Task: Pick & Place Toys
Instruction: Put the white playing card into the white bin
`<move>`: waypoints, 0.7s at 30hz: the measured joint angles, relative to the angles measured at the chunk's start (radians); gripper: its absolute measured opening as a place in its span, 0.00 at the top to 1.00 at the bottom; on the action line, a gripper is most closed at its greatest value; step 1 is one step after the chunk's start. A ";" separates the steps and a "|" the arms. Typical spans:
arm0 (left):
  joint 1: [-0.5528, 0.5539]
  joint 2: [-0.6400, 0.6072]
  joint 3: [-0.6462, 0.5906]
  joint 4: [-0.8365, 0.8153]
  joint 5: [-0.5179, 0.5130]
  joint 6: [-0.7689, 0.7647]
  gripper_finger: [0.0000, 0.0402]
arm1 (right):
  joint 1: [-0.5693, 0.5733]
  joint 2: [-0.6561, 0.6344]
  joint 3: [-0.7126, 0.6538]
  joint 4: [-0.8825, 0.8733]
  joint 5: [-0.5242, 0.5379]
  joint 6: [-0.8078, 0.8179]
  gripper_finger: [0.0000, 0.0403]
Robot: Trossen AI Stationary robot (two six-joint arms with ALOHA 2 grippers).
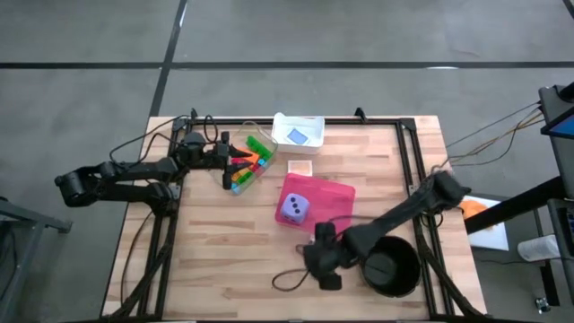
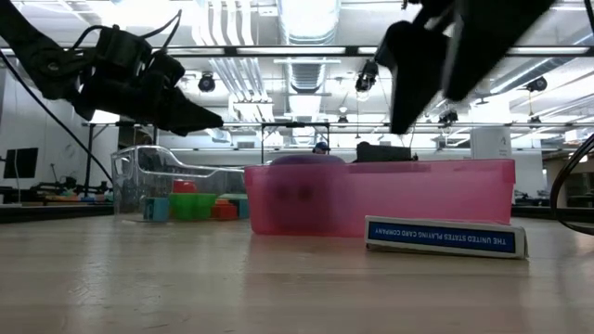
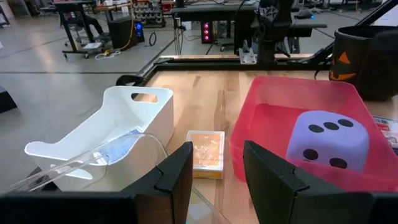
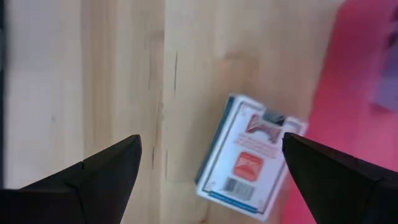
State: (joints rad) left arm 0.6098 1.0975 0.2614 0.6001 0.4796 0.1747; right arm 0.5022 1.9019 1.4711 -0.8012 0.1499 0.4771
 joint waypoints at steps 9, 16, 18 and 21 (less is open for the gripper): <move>0.000 0.000 -0.006 0.001 0.000 0.001 0.65 | 0.005 0.188 0.181 -0.179 0.016 0.050 0.04; 0.000 0.000 -0.006 0.001 0.000 0.008 0.65 | -0.030 0.191 0.156 -0.215 0.022 0.113 0.04; 0.000 0.000 -0.006 0.001 0.000 0.008 0.65 | -0.036 0.190 0.151 -0.212 0.024 0.123 0.04; 0.000 0.000 -0.006 -0.002 0.000 0.008 0.65 | -0.039 0.188 0.138 -0.215 0.021 0.139 0.04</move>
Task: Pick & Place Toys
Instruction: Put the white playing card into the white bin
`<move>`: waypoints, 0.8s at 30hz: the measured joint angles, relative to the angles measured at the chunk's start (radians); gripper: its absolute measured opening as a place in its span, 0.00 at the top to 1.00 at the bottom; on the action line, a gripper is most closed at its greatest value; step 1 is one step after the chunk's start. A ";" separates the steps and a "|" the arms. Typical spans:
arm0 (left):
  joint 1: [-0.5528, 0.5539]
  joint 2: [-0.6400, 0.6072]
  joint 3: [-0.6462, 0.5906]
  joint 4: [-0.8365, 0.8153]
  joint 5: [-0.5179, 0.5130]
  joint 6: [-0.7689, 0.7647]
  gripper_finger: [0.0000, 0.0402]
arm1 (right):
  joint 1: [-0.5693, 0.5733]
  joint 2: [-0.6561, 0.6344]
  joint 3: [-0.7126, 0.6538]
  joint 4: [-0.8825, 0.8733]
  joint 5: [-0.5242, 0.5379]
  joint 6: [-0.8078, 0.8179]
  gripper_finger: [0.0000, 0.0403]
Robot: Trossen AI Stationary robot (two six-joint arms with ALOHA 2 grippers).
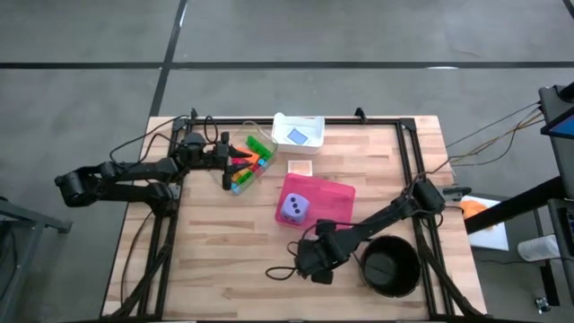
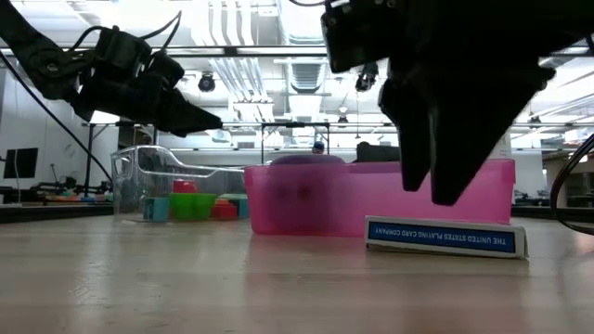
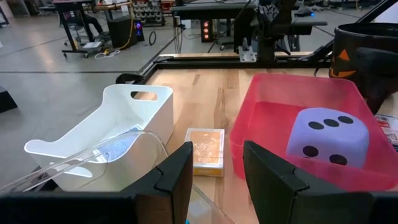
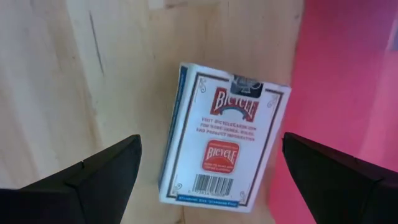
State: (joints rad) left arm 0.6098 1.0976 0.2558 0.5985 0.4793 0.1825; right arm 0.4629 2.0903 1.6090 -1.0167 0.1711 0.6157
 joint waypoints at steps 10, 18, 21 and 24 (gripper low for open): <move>0.000 0.000 0.000 -0.019 0.000 0.000 0.65 | -0.003 0.000 -0.056 0.008 -0.007 0.018 0.04; 0.000 0.000 0.000 -0.020 0.000 0.000 0.65 | -0.024 0.000 -0.126 0.048 -0.009 0.023 0.04; 0.000 0.000 0.000 -0.020 0.000 0.000 0.65 | -0.031 -0.002 -0.138 0.070 -0.015 -0.007 0.04; 0.000 0.000 0.000 -0.023 0.000 0.000 0.65 | -0.034 -0.004 -0.148 0.092 -0.034 -0.048 0.04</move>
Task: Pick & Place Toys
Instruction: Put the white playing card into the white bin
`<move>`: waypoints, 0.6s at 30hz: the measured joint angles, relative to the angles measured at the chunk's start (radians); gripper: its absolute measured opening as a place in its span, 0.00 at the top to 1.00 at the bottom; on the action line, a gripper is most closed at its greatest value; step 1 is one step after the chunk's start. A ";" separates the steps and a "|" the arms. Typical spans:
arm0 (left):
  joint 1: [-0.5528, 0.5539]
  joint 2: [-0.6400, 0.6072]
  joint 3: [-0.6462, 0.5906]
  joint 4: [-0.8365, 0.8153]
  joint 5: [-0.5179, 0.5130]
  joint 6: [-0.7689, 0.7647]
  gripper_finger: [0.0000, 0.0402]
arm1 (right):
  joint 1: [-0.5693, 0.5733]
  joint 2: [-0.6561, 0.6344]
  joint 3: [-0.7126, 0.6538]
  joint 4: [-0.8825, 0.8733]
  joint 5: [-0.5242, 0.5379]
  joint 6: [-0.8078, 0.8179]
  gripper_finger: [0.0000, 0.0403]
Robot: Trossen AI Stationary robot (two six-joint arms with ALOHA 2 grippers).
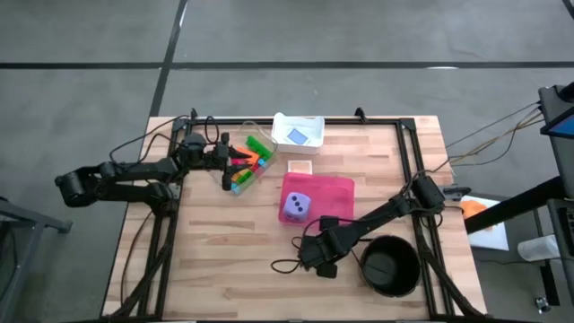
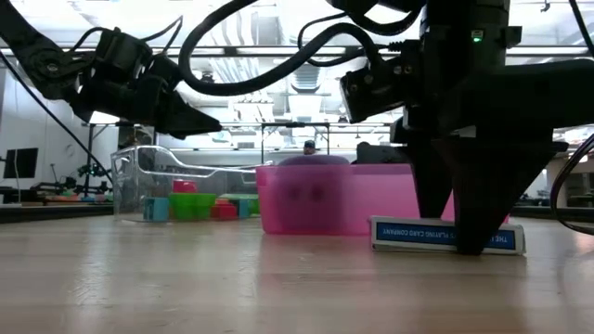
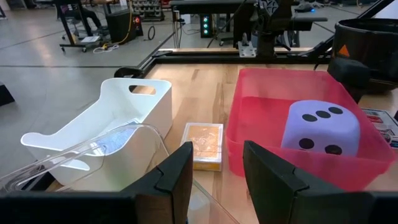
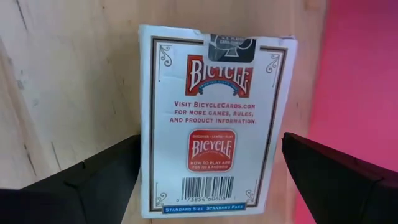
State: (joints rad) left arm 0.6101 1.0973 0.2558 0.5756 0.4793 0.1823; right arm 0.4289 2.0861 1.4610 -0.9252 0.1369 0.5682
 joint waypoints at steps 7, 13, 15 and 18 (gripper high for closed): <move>0.000 0.000 0.000 -0.001 0.000 0.000 0.65 | 0.003 0.000 -0.003 0.014 -0.006 -0.008 0.12; 0.000 0.000 0.000 -0.002 0.000 0.000 0.65 | 0.011 0.001 -0.001 0.020 -0.017 -0.009 0.29; 0.000 0.000 0.000 -0.002 0.000 0.000 0.65 | 0.016 -0.005 -0.001 0.020 -0.018 -0.016 0.29; 0.000 0.000 0.000 -0.002 0.000 0.000 0.65 | 0.023 -0.022 -0.002 0.031 -0.028 -0.022 0.29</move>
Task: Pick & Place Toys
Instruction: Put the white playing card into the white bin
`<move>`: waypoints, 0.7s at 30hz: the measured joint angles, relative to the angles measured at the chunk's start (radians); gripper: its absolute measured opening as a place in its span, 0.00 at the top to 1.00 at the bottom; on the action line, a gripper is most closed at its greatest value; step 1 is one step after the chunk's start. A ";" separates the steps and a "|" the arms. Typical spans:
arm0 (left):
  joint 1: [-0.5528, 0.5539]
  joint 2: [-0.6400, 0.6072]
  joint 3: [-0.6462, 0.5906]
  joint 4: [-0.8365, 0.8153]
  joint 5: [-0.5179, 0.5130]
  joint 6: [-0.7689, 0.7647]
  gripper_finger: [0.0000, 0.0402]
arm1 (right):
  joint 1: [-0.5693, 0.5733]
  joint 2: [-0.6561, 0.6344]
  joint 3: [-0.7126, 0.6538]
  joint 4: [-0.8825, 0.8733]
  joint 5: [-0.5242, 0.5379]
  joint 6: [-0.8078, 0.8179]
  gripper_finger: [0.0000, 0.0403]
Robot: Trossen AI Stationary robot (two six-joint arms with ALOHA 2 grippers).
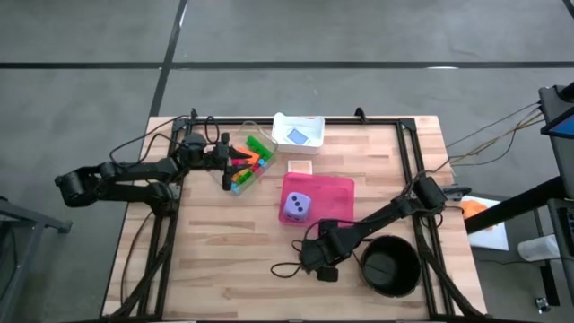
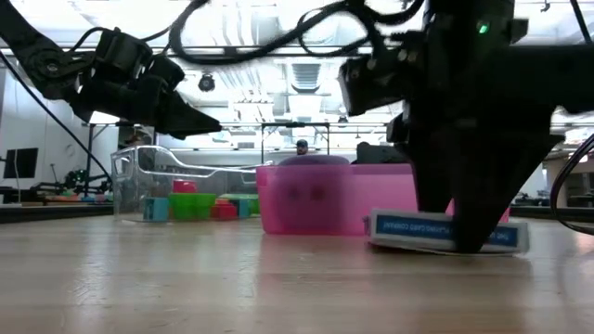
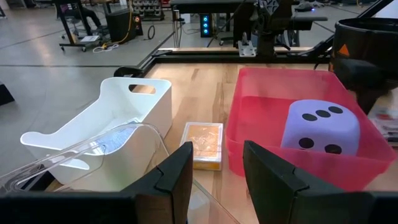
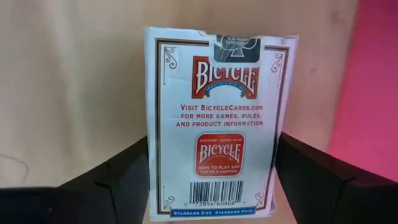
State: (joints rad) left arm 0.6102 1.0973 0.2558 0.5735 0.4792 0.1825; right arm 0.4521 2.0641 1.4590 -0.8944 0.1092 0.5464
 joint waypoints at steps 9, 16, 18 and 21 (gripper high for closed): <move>0.000 0.000 0.000 -0.002 0.000 0.000 0.65 | 0.017 -0.110 0.016 0.027 0.031 -0.044 0.65; 0.000 0.000 0.000 -0.003 0.000 0.000 0.65 | 0.019 -0.184 0.010 0.081 0.057 -0.084 0.91; 0.000 0.000 0.000 -0.003 0.000 0.000 0.65 | 0.019 -0.184 0.010 0.080 0.046 -0.072 0.94; 0.000 0.000 0.000 -0.004 0.000 0.000 0.65 | 0.016 -0.176 0.009 0.076 0.028 -0.027 0.91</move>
State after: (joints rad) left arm 0.6101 1.0973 0.2558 0.5690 0.4793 0.1829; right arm 0.4678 1.8878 1.4681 -0.8185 0.1372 0.5190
